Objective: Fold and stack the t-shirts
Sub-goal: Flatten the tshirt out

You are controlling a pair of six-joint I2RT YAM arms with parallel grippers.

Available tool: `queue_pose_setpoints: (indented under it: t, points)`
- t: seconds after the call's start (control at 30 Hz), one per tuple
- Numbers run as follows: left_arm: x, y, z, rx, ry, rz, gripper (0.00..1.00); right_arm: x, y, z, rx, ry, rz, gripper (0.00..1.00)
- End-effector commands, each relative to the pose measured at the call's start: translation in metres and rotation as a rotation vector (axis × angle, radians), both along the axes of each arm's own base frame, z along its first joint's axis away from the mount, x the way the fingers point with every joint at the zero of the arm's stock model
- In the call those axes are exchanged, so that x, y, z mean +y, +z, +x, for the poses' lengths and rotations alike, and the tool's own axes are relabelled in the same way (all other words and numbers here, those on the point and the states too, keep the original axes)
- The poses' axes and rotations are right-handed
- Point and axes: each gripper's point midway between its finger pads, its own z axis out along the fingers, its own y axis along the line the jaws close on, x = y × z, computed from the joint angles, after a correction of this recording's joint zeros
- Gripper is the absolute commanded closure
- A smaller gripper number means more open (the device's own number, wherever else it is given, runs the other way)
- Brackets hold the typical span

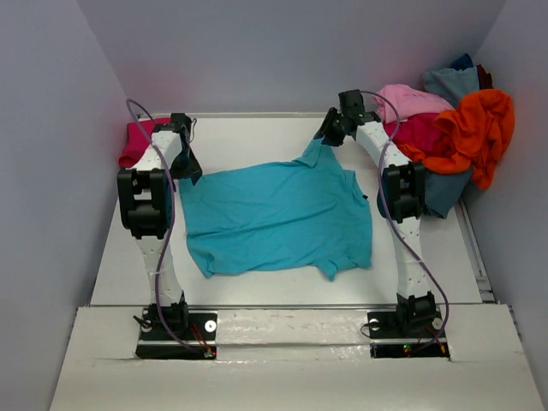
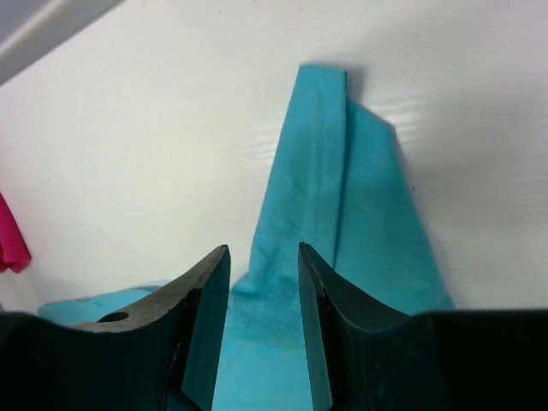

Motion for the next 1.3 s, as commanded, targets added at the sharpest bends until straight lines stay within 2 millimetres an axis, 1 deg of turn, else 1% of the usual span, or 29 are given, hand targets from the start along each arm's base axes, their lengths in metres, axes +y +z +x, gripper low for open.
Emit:
queue_pose_setpoints:
  t: [0.0, 0.03, 0.1, 0.13, 0.23, 0.27, 0.33, 0.37, 0.53, 0.63, 0.83, 0.93, 1.07, 1.1, 1.17, 1.2, 1.23, 1.27]
  points:
    - [0.002, 0.022, -0.006, -0.029, -0.005, 0.019, 0.28, -0.018, 0.017, 0.026, -0.1, -0.053, -0.044, 0.56]
    - [0.002, 0.022, -0.006, -0.027, -0.007, 0.018, 0.28, -0.025, 0.018, 0.031, -0.109, -0.075, -0.047, 0.56]
    - [0.001, 0.022, -0.005, -0.029, -0.006, 0.015, 0.28, -0.026, 0.015, 0.034, -0.111, -0.084, -0.051, 0.56]
    - [0.001, 0.022, -0.006, -0.027, -0.008, 0.015, 0.28, -0.033, 0.012, 0.037, -0.109, -0.097, -0.056, 0.56]
    - [0.001, 0.023, -0.006, -0.034, -0.001, 0.011, 0.28, -0.033, 0.007, 0.042, -0.12, -0.101, -0.054, 0.56]
    - [0.0, 0.022, -0.008, -0.032, -0.002, 0.008, 0.28, -0.038, 0.002, 0.044, -0.117, -0.11, -0.056, 0.56]
    - [0.0, 0.023, -0.009, -0.036, 0.001, 0.007, 0.28, -0.035, -0.003, 0.048, -0.126, -0.099, -0.043, 0.56]
    - [0.0, 0.022, -0.009, -0.036, 0.001, 0.007, 0.28, -0.034, -0.009, 0.049, -0.121, -0.099, -0.037, 0.56]
    - [0.001, 0.021, -0.011, -0.031, 0.002, 0.011, 0.28, -0.028, -0.02, 0.052, -0.124, -0.093, -0.005, 0.56]
    - [0.001, 0.02, -0.011, -0.027, 0.003, 0.014, 0.28, -0.025, -0.02, 0.055, -0.134, -0.088, 0.01, 0.56]
    - [0.001, 0.018, -0.008, -0.022, 0.002, 0.012, 0.28, -0.025, -0.01, 0.063, -0.182, -0.085, 0.015, 0.56]
    - [0.001, 0.018, -0.008, -0.021, 0.002, 0.013, 0.28, -0.022, -0.011, 0.068, -0.203, -0.077, 0.024, 0.55]
    - [0.002, 0.016, -0.011, -0.013, 0.003, 0.016, 0.28, -0.017, -0.019, 0.074, -0.223, -0.063, 0.05, 0.54]
    - [0.002, 0.016, -0.012, -0.011, 0.001, 0.017, 0.28, -0.016, -0.018, 0.074, -0.225, -0.059, 0.054, 0.54]
    - [0.001, 0.016, -0.013, -0.013, 0.002, 0.015, 0.28, -0.013, -0.025, 0.076, -0.224, -0.057, 0.075, 0.54]
    - [0.001, 0.016, -0.014, -0.013, 0.002, 0.015, 0.28, -0.012, -0.024, 0.078, -0.229, -0.062, 0.081, 0.53]
    - [0.001, 0.016, -0.015, -0.01, 0.002, 0.015, 0.28, -0.011, -0.031, 0.078, -0.219, -0.061, 0.087, 0.53]
    - [0.001, 0.017, -0.015, -0.013, 0.002, 0.015, 0.28, -0.011, -0.032, 0.079, -0.221, -0.064, 0.088, 0.53]
